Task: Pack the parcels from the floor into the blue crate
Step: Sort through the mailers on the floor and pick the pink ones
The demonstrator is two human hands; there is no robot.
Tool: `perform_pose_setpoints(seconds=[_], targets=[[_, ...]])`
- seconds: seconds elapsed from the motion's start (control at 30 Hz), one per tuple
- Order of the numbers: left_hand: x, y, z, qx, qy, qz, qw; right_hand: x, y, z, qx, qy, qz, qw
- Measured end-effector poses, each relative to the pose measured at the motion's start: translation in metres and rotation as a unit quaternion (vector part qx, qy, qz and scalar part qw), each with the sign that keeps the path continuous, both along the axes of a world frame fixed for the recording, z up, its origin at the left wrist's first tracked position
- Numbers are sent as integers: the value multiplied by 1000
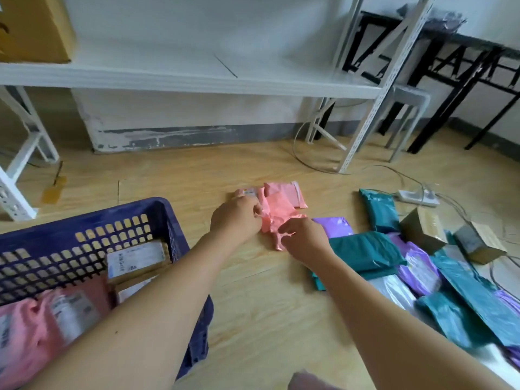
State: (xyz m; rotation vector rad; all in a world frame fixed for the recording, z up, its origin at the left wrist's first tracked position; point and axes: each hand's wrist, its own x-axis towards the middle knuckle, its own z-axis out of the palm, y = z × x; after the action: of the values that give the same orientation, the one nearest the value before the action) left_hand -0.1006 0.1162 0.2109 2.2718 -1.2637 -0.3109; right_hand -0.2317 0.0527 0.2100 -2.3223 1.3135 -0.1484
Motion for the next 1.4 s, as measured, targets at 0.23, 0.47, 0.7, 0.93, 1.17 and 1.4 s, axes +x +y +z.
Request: perform_pose_setpoints(seconds=[0.23, 0.47, 0.7, 0.93, 1.17, 1.4], targets=[[-45, -30, -13, 17, 0, -85, 996, -43, -12, -12, 7, 32, -49, 998], [-62, -46, -11, 41, -25, -129, 990, -77, -31, -6, -19, 64, -67, 996], [-82, -59, -25, 59, -60, -155, 984, -101, -59, -20, -16, 69, -101, 992], [-95, -80, -55, 126, -61, -196, 971, -134, -97, -48, -2, 88, -147, 985], [-107, -111, -103, 156, -22, -195, 968, -138, -110, -105, 13, 103, -117, 988], [-102, -152, -154, 169, 30, -180, 969, -139, -151, -159, -15, 203, -36, 979]])
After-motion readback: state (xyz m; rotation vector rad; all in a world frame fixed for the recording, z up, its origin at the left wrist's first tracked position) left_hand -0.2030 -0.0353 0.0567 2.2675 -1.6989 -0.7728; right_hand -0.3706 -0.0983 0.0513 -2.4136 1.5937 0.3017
